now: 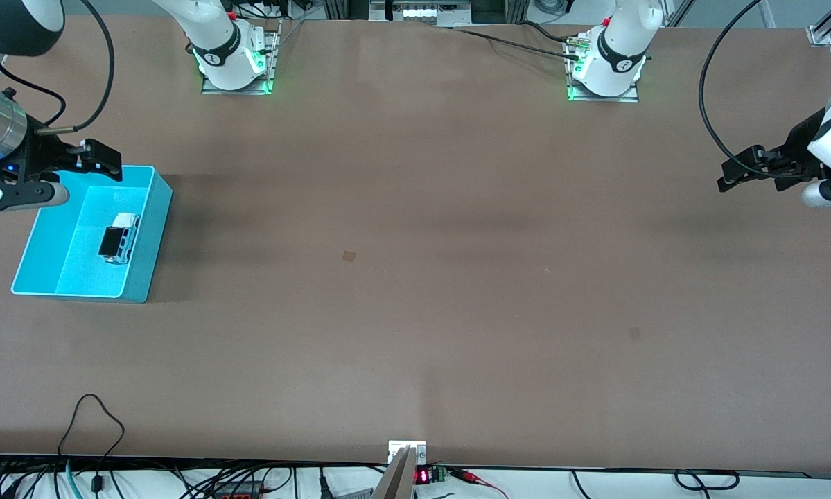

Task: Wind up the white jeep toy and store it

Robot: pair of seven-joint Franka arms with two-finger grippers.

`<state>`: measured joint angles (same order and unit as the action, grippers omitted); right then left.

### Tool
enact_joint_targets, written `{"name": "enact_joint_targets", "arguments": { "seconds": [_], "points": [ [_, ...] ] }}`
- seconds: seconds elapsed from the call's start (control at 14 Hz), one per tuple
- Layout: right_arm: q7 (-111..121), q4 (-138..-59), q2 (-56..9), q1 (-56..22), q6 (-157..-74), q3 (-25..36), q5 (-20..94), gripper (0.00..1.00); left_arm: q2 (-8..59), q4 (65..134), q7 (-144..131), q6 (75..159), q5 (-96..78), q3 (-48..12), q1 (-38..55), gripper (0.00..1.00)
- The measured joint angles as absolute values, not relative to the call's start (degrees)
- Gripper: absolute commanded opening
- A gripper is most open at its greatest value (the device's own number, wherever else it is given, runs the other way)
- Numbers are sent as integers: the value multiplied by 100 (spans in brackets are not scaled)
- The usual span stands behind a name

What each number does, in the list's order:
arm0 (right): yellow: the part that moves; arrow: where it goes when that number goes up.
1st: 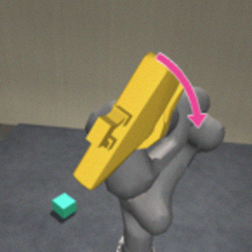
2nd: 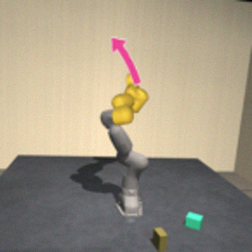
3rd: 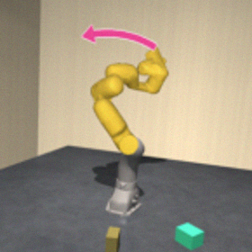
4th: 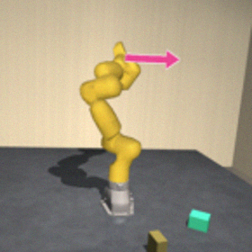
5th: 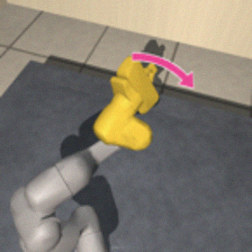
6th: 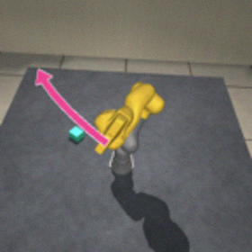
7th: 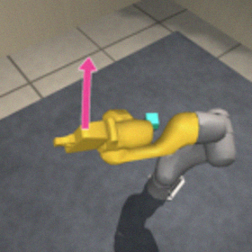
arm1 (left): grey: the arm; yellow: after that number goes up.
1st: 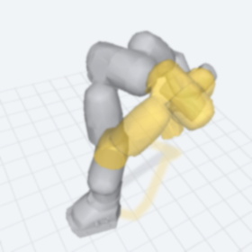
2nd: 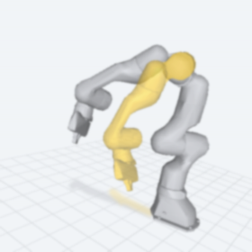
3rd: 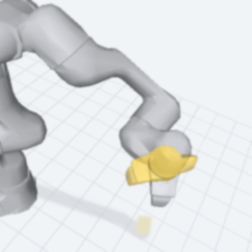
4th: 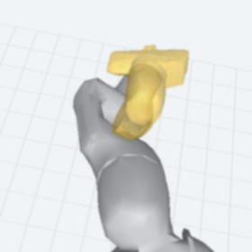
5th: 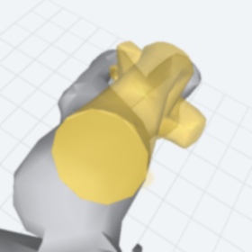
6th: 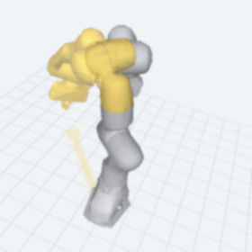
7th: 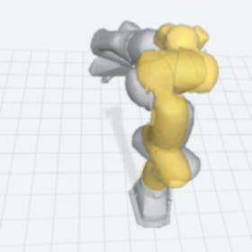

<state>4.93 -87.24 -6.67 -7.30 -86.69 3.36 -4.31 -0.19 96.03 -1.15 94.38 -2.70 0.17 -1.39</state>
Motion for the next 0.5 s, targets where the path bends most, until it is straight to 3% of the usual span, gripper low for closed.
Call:
{"name": "enact_joint_targets", "arguments": {
  "seconds": [0.5],
  "points": [
    [493,-8724,-710,-730,-8930,349,-451,100,-20,9609,-118,9395,-270,16,-140,100]
  ]
}}
